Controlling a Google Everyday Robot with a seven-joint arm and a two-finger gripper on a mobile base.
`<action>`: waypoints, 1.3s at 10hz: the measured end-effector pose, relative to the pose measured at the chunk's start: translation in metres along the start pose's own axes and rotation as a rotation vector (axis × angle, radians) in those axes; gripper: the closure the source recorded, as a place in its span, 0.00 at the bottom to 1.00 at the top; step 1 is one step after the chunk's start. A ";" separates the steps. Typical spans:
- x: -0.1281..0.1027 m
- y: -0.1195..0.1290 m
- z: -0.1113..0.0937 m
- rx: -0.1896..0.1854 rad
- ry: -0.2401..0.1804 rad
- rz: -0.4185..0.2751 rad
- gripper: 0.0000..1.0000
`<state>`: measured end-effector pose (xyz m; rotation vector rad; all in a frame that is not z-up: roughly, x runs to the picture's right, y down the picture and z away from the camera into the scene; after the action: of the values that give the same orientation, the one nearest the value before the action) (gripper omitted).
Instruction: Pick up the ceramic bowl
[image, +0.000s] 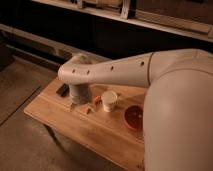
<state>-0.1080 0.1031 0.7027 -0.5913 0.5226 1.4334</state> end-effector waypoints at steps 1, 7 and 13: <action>0.000 0.000 0.000 0.000 0.000 0.000 0.35; -0.053 -0.007 -0.030 -0.019 -0.057 0.147 0.35; -0.094 -0.062 -0.047 -0.042 -0.068 0.464 0.35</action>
<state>-0.0525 -0.0012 0.7331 -0.4687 0.6018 1.9006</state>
